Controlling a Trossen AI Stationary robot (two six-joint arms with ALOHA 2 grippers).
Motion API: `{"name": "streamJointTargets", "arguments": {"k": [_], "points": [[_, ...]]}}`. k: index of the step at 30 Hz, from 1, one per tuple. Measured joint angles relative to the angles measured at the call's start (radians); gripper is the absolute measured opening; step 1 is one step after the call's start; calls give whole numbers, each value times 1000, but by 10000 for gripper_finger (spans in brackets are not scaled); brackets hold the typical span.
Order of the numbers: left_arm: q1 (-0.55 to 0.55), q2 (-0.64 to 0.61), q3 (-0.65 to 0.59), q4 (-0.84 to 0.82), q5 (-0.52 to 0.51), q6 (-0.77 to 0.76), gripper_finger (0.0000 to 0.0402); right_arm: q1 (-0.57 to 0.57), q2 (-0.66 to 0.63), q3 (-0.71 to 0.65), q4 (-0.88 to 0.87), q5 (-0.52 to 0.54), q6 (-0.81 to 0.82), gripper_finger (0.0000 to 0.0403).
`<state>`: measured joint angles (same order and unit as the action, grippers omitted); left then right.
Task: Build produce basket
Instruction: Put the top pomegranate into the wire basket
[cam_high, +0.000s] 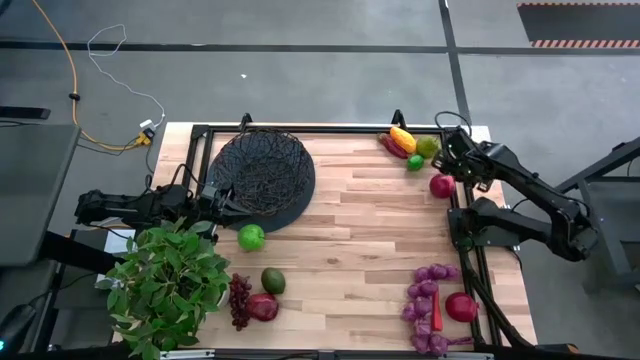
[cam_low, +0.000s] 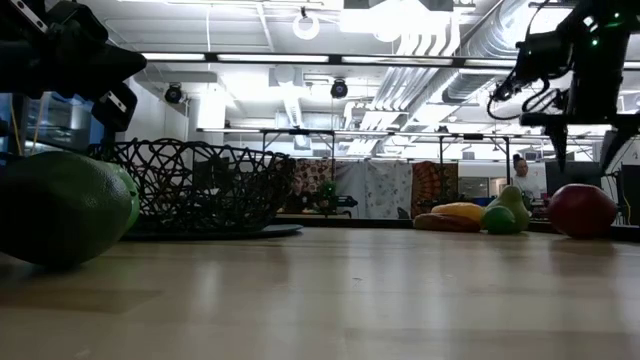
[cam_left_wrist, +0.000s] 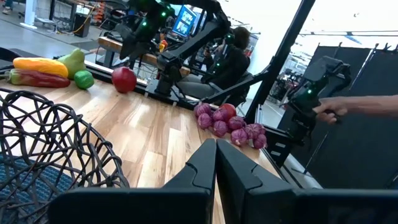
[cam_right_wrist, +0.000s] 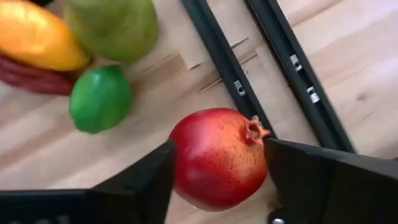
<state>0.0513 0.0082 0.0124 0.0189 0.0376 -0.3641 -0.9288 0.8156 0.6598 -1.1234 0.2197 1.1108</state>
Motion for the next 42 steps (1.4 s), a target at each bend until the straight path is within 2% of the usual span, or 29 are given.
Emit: {"name": "streamJointTargets", "arguments": {"k": [5,11,23,33,42], "points": [[0,0,0,0,0,0,1,0,-16,-7,7,99,141,276],[0,0,0,0,-1,0,1,0,6,-7,1,165,247,279],[0,0,0,0,-27,18,1,-1,180,-7,92,178,438,279],[0,0,0,0,-27,17,1,-1,261,-7,234,140,432,279],[0,0,0,0,-27,18,1,-1,261,-7,177,136,399,279]]}}
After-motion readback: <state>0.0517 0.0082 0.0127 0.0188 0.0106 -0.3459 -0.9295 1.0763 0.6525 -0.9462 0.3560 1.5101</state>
